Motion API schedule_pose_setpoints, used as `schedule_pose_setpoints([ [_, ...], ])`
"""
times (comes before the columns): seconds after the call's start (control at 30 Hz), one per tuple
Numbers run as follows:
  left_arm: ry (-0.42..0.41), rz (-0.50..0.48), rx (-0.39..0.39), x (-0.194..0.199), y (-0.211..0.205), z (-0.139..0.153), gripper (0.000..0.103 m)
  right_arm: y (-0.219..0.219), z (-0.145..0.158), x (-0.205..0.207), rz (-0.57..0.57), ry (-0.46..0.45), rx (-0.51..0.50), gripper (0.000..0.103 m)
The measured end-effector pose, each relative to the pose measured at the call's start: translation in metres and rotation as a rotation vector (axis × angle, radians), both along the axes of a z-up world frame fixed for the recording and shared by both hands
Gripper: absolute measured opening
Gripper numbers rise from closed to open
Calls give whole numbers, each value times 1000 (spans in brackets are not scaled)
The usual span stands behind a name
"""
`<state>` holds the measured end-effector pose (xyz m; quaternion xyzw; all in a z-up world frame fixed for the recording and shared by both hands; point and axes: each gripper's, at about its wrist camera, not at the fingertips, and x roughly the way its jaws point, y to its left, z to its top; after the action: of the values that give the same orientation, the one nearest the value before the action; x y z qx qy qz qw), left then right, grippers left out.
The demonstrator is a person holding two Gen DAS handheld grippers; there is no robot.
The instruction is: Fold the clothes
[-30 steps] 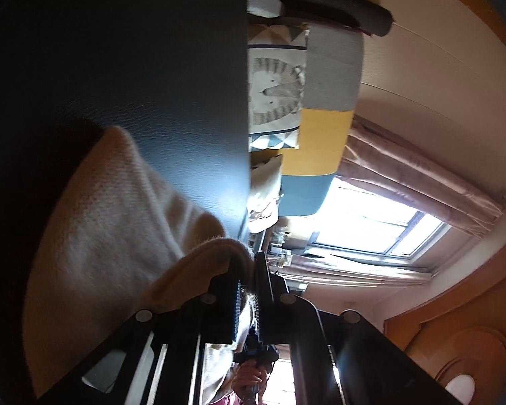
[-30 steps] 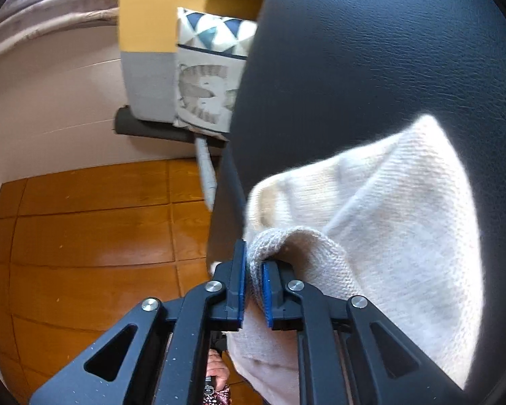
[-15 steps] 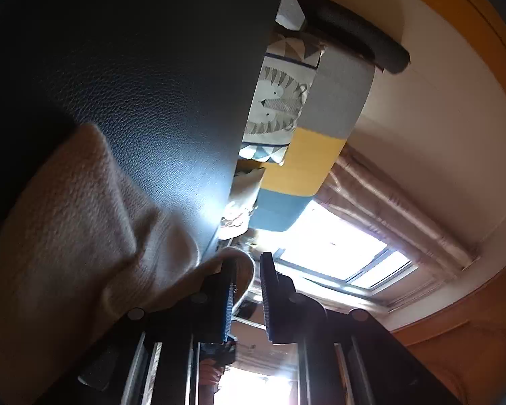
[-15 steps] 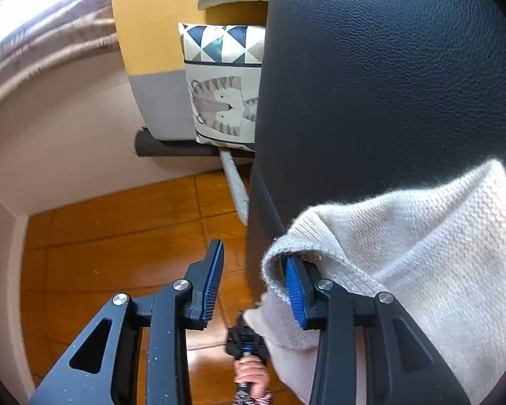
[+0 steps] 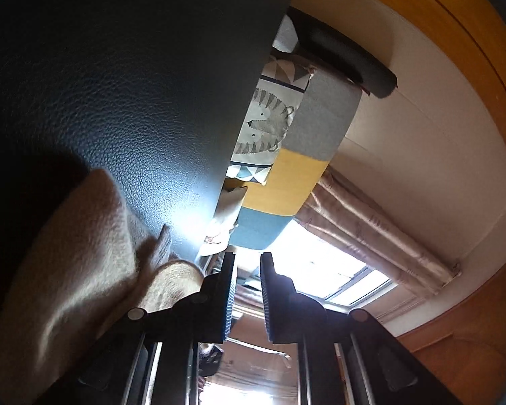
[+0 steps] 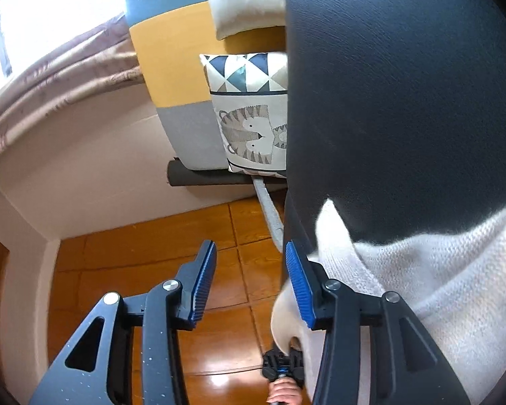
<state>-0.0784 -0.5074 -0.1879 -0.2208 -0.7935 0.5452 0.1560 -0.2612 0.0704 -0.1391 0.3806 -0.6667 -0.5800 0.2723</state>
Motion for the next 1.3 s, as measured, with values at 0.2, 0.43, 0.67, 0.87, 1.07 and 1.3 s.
schedule_pose_setpoints([
  [0.2,56,-108,-333,25,-5,44,12,-1,37,34,136,146,226,46],
  [0.43,17,-292,-777,73,15,78,15,1,48,99,222,223,561,46],
  [0.67,-27,-306,-773,108,17,58,15,26,31,133,213,185,605,46],
  [0.87,-31,-287,-686,132,17,39,15,35,30,148,227,190,652,46],
  [1.07,-22,-373,-678,139,31,36,15,34,28,162,296,213,658,46],
  [1.3,-39,-408,-681,140,36,38,15,33,23,174,316,211,628,46],
])
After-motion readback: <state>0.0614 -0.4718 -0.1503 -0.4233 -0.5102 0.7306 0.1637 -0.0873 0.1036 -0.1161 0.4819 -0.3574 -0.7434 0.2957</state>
